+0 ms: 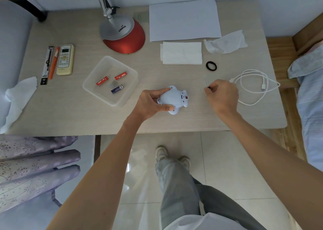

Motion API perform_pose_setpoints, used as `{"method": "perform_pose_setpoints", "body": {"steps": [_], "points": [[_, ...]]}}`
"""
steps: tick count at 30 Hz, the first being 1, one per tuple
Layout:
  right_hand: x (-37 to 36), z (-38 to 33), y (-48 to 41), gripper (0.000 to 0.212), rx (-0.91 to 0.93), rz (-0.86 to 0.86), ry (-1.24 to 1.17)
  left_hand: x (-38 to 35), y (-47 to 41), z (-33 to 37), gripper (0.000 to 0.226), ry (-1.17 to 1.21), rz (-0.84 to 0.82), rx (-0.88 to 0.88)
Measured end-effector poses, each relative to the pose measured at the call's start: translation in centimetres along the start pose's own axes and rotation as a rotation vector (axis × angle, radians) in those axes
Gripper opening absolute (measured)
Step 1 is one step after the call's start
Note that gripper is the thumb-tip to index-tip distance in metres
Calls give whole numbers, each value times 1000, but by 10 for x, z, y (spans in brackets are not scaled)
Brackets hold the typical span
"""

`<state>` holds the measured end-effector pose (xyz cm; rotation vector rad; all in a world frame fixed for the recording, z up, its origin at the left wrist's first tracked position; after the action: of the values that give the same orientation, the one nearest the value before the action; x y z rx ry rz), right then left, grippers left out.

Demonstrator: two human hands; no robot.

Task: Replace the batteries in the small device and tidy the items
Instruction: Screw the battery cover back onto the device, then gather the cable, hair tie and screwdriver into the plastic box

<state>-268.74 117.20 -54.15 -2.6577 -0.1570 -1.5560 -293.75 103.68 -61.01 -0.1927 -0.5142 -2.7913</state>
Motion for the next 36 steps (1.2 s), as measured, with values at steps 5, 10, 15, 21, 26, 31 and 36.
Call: {"method": "perform_pose_setpoints", "body": {"steps": [5,10,15,21,26,31,36], "points": [[-19,14,8,15,-27,-38,-59,-1,2,1,77,1,0,-4],[-25,20,9,16,-28,-46,-88,-1,3,1,78,3,7,-9],[-22,19,11,23,-26,-74,-69,-2,10,3,76,13,57,12],[15,12,10,34,16,-157,43,-1,22,10,77,-221,158,52],[71,3,2,37,76,-217,149,6,34,55,68,-582,219,-28],[142,-8,-2,46,135,-148,155,-34,49,157,49,-1253,179,-501],[196,4,-1,58,95,-81,146,-72,46,257,57,-1221,330,-638]]}}
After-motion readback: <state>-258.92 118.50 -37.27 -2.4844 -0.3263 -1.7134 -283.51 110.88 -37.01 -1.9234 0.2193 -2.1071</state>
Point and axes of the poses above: each hand's wrist, its own y-axis away from the middle knuckle, its own x-axis out of the back of the hand, z = x × y, the point moved 9 cm from there along -y, towards the middle knuckle, and after that the axes turned 5 degrees about z, right-handed, at the moved point
